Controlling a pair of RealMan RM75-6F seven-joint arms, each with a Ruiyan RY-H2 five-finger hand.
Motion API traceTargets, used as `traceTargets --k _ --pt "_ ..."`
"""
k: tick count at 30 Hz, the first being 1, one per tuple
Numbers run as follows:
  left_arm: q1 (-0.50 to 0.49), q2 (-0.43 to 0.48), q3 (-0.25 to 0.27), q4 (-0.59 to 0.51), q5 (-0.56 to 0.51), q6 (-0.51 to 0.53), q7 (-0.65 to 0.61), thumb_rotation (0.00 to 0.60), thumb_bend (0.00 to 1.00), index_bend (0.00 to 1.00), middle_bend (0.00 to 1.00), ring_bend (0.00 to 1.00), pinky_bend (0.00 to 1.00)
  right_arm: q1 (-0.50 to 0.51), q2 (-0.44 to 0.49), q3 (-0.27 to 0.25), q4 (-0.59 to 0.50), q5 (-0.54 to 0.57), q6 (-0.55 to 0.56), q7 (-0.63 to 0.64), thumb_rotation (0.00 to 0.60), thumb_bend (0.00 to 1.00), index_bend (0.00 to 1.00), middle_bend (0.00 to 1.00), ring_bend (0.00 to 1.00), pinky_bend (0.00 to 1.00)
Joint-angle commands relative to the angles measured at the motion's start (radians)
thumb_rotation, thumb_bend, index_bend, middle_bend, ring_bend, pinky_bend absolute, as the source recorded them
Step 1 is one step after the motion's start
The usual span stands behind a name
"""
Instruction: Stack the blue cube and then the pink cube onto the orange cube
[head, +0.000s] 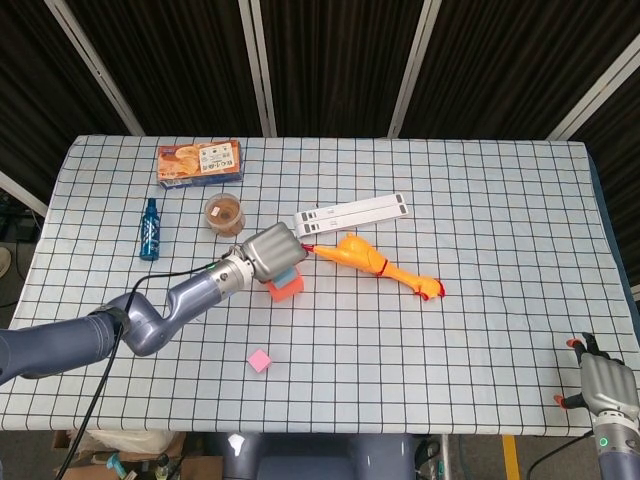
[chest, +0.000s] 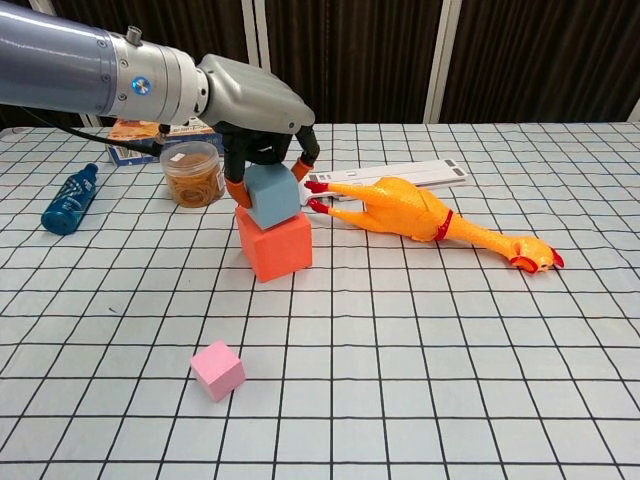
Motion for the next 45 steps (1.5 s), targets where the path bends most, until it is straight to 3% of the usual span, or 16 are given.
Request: traceTargets --k 1,45 --pt "-0.001 0.0 0.002 0.001 -0.004 -0.001 0.009 0.6 0.32 0.74 0.7 0.74 1.0 0.0 -0.001 0.0 0.001 0.0 0.0 -0.001 0.6 0.12 0.21 0.07 0.24 0.26" --pt "-0.015 -0.003 0.011 -0.009 -0.097 0.001 0.069 0.6 0.32 0.75 0.7 0.74 1.0 0.006 0.0 -0.004 -0.001 0.004 -0.005 0.0 0.6 0.12 0.21 0.07 0.24 0.26"
